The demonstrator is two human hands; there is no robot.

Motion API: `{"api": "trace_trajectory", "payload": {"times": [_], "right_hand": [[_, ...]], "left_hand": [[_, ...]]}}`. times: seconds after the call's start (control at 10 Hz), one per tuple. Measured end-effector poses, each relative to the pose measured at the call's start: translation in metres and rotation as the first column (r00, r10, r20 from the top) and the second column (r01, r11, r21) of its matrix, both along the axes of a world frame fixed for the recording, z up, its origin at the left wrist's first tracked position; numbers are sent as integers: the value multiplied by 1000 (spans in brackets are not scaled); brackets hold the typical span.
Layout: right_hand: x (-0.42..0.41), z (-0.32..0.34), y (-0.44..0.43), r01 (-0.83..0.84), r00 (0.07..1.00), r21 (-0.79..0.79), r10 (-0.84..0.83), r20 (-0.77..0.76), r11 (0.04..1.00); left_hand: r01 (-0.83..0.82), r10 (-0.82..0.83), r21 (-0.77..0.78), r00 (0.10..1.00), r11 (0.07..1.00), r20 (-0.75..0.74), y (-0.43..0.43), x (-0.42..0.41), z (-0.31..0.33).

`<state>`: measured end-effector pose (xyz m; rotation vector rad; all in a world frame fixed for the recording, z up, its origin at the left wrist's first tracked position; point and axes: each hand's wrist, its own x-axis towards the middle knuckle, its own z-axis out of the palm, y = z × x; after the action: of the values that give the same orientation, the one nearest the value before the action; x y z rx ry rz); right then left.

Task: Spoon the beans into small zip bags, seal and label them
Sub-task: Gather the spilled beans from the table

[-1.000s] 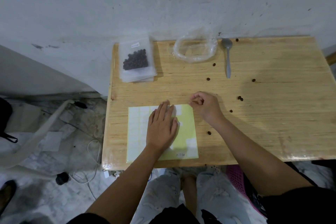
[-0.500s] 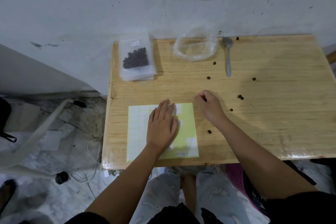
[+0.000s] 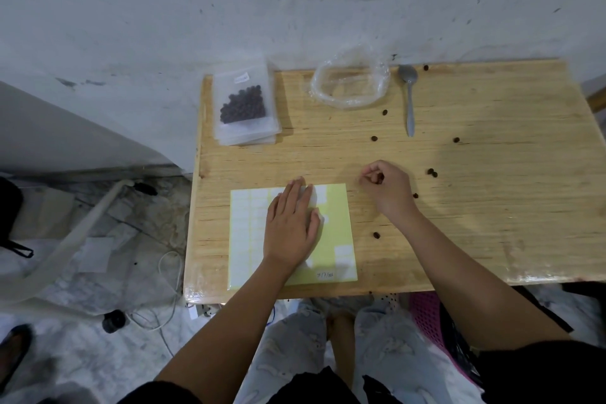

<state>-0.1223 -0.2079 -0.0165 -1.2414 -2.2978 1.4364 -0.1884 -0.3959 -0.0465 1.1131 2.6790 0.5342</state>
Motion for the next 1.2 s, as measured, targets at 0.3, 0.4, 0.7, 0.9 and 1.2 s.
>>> {"api": "trace_trajectory", "payload": {"times": [0.3,0.4,0.7,0.9,1.2], "right_hand": [[-3,-9,0,-136,987,145,122,104,980],[-3,-9,-2,-221,967,199,189,170,955],[5,-4,-12,-316,929,253,244,278,914],[11,-2,-16,-298,935,234,234,265,925],[18,8,-15,51,985,-102,-33,172,993]], "left_hand": [[-4,4,-7,1000,1000,-1,0,0,-2],[-5,5,-10,1000,1000,-2,0,0,-1],[0,0,-7,1000,1000,24,0,1,1],[14,-14,-7,999,1000,41,-1,2,2],[45,-45,-1,997,999,57,-1,2,4]]}}
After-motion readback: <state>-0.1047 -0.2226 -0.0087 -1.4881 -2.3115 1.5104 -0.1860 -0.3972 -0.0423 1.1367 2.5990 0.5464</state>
